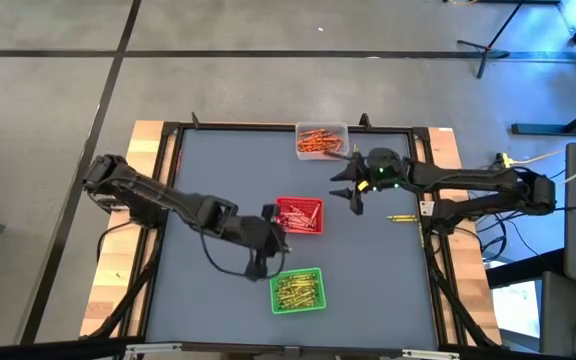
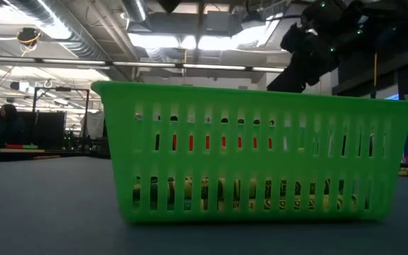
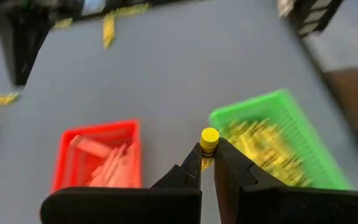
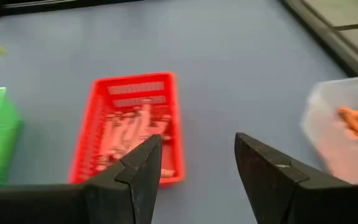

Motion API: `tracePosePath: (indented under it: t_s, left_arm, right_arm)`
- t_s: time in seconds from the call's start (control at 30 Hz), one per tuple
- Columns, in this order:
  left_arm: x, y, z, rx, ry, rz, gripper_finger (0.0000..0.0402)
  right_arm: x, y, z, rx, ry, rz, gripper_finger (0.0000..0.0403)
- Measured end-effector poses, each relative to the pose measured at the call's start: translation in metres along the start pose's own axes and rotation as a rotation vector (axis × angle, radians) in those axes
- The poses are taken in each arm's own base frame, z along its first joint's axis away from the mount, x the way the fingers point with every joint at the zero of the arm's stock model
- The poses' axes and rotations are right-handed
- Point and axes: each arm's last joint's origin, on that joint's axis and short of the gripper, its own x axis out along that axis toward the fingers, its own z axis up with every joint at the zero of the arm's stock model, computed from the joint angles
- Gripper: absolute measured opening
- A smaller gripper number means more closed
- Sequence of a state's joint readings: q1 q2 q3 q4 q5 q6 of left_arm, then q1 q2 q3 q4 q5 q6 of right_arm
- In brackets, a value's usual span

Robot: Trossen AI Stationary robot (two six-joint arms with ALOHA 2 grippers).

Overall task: Sort crayons
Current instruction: Put the yellow crayon into the green bin

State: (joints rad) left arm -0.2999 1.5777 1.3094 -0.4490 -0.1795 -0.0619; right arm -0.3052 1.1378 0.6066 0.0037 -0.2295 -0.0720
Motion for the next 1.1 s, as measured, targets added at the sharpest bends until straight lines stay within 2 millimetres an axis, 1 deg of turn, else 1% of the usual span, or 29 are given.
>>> tracePosePath:
  t_s: [0.07, 0.2, 0.33, 0.47, 0.57, 0.67, 0.8, 0.87, 1.0, 1.1]
  left_arm:
    - [0.001, -0.012, 0.003, -0.004, -0.046, -0.031, 0.0005]
    - [0.01, -0.038, 0.007, -0.004, -0.12, -0.085, 0.0005]
    - [0.029, -0.066, 0.003, 0.024, -0.16, -0.126, 0.0005]
    - [0.052, -0.082, -0.007, 0.007, -0.141, -0.133, 0.0005]
    - [0.063, -0.086, -0.016, -0.11, -0.069, -0.205, 0.0005]
    - [0.066, -0.085, -0.019, -0.206, -0.014, -0.288, 0.0005]
    - [0.068, -0.079, -0.019, -0.238, 0.006, -0.288, 0.0005]
    - [0.069, -0.074, -0.021, -0.262, 0.047, -0.293, 0.0005]
    - [0.078, -0.068, -0.03, -0.316, 0.122, -0.262, 0.0005]
    - [0.083, -0.063, -0.029, -0.331, 0.113, -0.28, 0.0006]
  right_arm:
    - [0.002, 0.01, 0.001, -0.004, 0.0, 0.032, 0.02]
    - [0.005, 0.028, 0.0, -0.001, 0.015, 0.036, 0.02]
    - [0.006, 0.047, 0.001, -0.017, 0.006, 0.051, 0.02]
    - [0.006, 0.063, 0.002, -0.042, -0.008, 0.065, 0.02]
    - [0.006, 0.07, 0.002, -0.06, -0.02, 0.06, 0.02]
    - [0.006, 0.072, 0.004, -0.069, -0.039, 0.041, 0.02]
    - [0.006, 0.071, 0.004, -0.074, -0.042, 0.029, 0.02]
    - [0.006, 0.071, 0.004, -0.075, -0.04, 0.014, 0.02]
    - [0.006, 0.071, 0.004, -0.076, -0.04, 0.007, 0.02]
    - [0.006, 0.071, 0.003, -0.076, -0.036, 0.007, 0.02]
